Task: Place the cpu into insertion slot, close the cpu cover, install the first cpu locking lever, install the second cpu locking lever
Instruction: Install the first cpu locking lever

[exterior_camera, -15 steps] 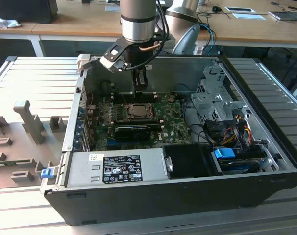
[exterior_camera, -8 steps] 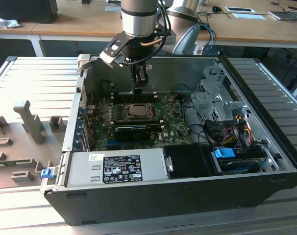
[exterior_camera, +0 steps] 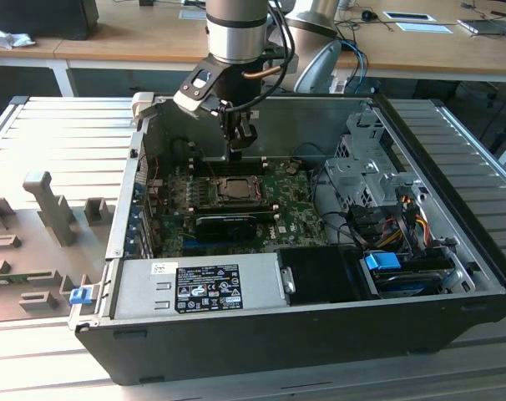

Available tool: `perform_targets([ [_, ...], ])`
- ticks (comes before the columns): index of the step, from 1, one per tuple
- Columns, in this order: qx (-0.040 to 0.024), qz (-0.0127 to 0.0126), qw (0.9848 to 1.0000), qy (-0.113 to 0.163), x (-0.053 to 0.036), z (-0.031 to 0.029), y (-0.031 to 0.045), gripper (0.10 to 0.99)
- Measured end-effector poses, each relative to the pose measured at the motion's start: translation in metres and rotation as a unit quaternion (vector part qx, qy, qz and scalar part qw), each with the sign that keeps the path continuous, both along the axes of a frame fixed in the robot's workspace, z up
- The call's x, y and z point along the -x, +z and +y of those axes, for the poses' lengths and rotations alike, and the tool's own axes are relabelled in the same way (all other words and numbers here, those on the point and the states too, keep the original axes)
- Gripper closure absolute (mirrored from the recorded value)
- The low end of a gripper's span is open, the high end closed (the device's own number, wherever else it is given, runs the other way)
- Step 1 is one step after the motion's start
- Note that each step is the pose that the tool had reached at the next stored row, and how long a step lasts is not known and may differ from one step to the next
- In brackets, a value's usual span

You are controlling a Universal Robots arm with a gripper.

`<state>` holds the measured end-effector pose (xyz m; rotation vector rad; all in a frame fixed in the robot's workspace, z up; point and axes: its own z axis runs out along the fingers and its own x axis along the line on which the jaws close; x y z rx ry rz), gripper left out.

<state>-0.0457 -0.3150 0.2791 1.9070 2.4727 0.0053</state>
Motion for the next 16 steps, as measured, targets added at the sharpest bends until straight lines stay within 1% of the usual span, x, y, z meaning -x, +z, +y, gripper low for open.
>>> perform_targets([
  [10,0.0,0.0,0.9996,0.027,0.0,0.0,0.0,0.98],
  [14,0.0,0.0,0.999,0.045,0.0,0.0,0.0,0.98],
  [16,0.0,0.0,0.9984,0.057,0.0,0.0,0.0,0.98],
])
